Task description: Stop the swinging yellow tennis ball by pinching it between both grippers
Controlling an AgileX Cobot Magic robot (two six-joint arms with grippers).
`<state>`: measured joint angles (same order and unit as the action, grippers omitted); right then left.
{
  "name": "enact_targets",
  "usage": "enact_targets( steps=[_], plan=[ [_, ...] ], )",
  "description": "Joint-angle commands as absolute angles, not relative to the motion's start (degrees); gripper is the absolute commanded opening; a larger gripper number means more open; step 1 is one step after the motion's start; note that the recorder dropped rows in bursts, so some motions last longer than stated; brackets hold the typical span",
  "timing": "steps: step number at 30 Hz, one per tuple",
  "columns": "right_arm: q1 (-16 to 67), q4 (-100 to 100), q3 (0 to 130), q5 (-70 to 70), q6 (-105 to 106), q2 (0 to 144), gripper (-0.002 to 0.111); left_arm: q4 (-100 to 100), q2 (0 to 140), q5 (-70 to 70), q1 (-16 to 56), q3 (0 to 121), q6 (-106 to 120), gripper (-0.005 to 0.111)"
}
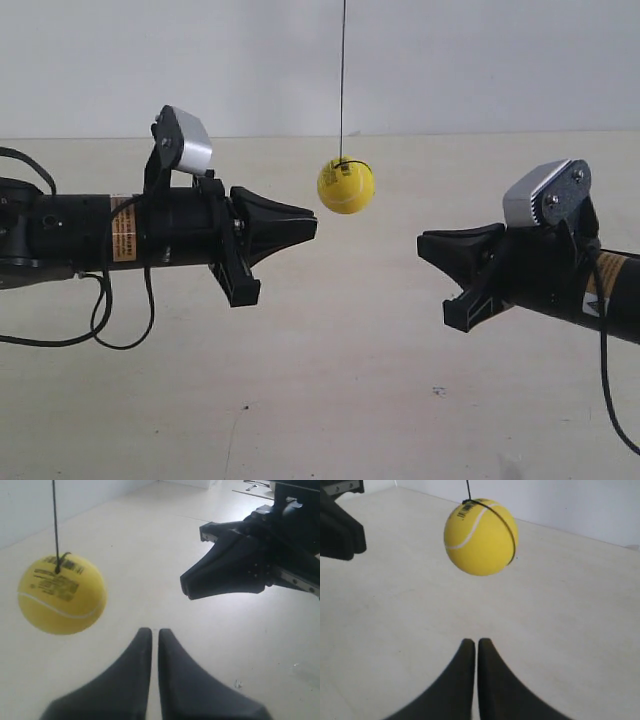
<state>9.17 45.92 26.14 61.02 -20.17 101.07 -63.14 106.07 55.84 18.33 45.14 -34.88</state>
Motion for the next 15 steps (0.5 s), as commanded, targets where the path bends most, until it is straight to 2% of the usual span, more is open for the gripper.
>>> enact_targets(
  steps=[1,15],
  plan=[
    [9.27,46.41,26.42,62.70,-20.45,101.24,0.000,-61.39,108.94,55.98,18.67,45.92,-33.16,0.005],
    [9.27,47.31,26.42,63.57,-21.03,101.24,0.000,-65.37,111.42,60.01,18.67,48.52,-36.55,0.005]
  ],
)
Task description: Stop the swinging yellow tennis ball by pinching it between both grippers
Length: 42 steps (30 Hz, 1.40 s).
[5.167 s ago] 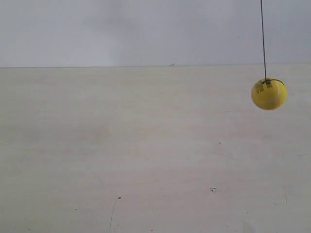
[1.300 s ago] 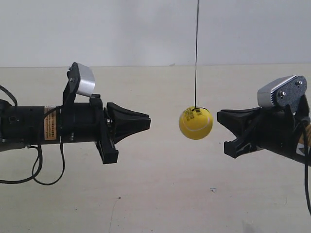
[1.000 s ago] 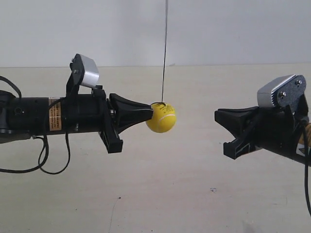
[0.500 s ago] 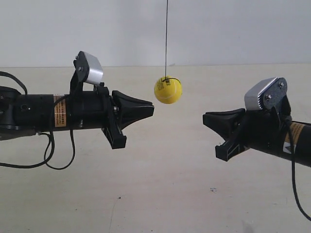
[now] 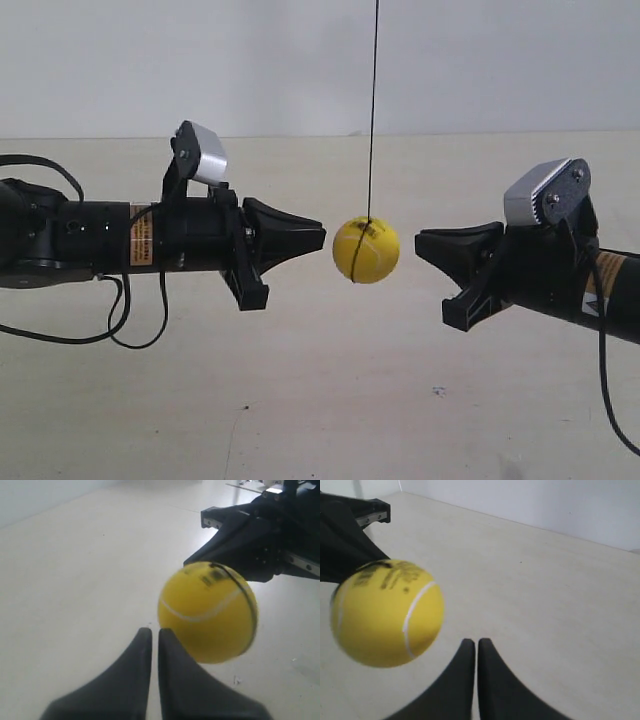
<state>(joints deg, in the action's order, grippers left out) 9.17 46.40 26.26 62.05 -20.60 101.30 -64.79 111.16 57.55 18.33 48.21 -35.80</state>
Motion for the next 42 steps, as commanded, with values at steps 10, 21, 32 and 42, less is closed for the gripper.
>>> enact_targets(
  steps=[10,21,32,42],
  plan=[
    [9.27,49.49,26.42,65.20,-21.97,101.24,0.000,-67.07,111.42,59.89,20.95,48.98,-37.34,0.005],
    [9.27,50.11,26.42,65.54,-22.12,101.24,0.000,-67.96,111.42,59.64,22.23,49.42,-36.99,0.005],
    [9.27,50.11,26.42,64.81,-22.03,101.24,0.000,-67.96,111.42,59.50,22.23,49.42,-36.60,0.005],
    [9.16,46.69,26.42,60.99,-19.60,101.24,0.000,-67.96,111.42,55.46,22.23,49.42,-36.46,0.005]
  ],
)
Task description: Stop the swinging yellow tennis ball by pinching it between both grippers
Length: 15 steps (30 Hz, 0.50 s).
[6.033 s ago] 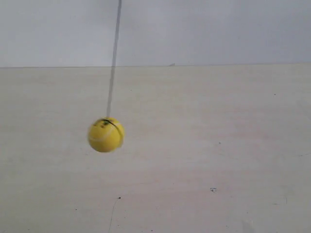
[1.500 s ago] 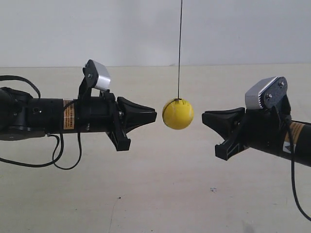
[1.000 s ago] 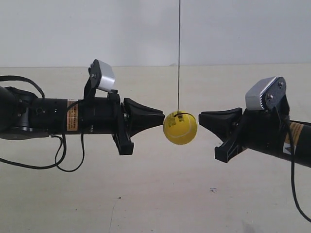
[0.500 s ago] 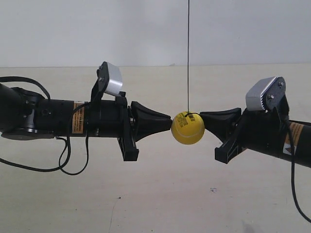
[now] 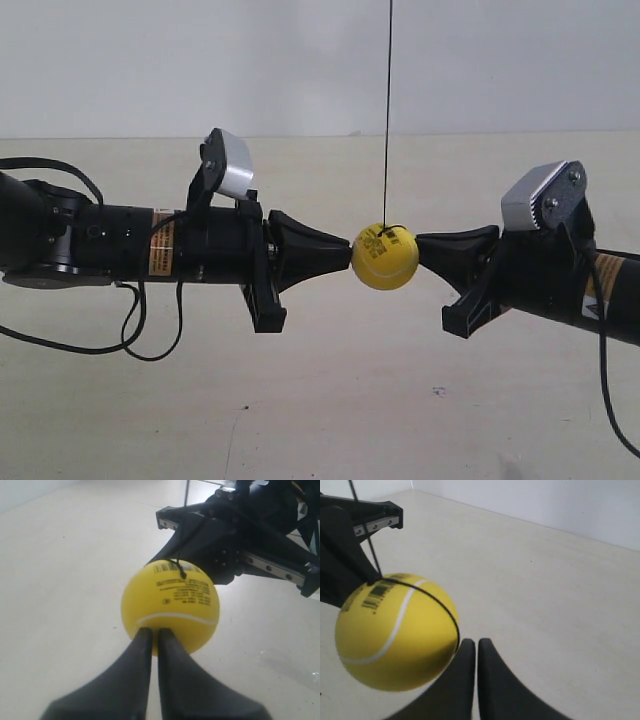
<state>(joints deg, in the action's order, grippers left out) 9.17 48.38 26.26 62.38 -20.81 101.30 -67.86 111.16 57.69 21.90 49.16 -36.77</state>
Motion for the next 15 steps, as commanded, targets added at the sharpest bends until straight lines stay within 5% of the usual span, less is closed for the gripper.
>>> enact_targets(
  steps=[1,15],
  plan=[
    [9.16,46.69,26.42,61.00,-19.48,101.24,0.000,-67.96,111.42,55.43,22.23,49.42,-36.34,0.005],
    [9.16,44.06,26.42,59.65,-18.98,101.24,0.000,-66.63,111.42,51.98,22.23,49.42,-35.56,0.005]
  ],
)
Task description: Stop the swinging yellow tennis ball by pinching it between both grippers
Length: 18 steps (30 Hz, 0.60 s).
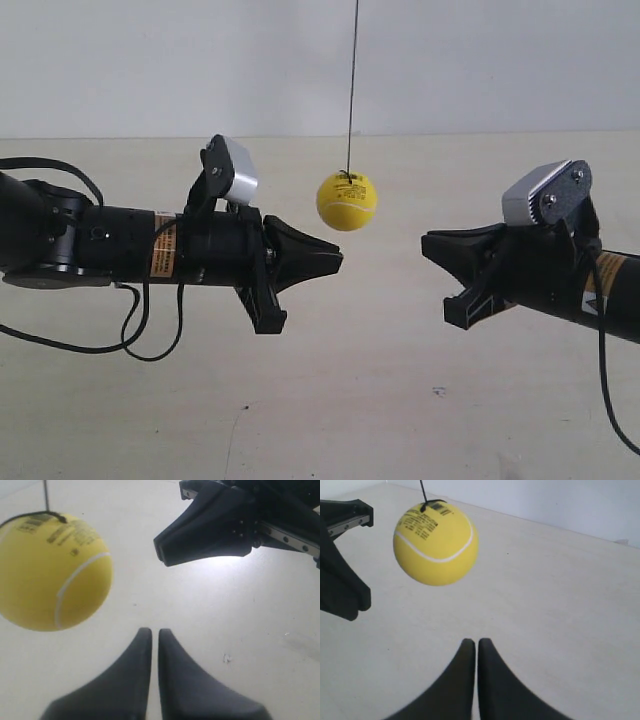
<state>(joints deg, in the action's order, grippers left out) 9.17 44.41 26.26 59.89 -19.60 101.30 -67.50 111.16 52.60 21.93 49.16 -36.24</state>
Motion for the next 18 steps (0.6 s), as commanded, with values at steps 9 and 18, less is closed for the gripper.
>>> enact_targets(
  steps=[9,18],
  plan=[
    [9.16,44.06,26.42,59.75,-18.98,101.24,0.000,-66.63,110.06,46.89,22.23,49.42,-35.56,0.005],
    [9.16,46.30,26.42,61.26,-19.88,101.24,0.000,-66.63,108.96,45.33,22.23,49.42,-35.56,0.005]
  ],
)
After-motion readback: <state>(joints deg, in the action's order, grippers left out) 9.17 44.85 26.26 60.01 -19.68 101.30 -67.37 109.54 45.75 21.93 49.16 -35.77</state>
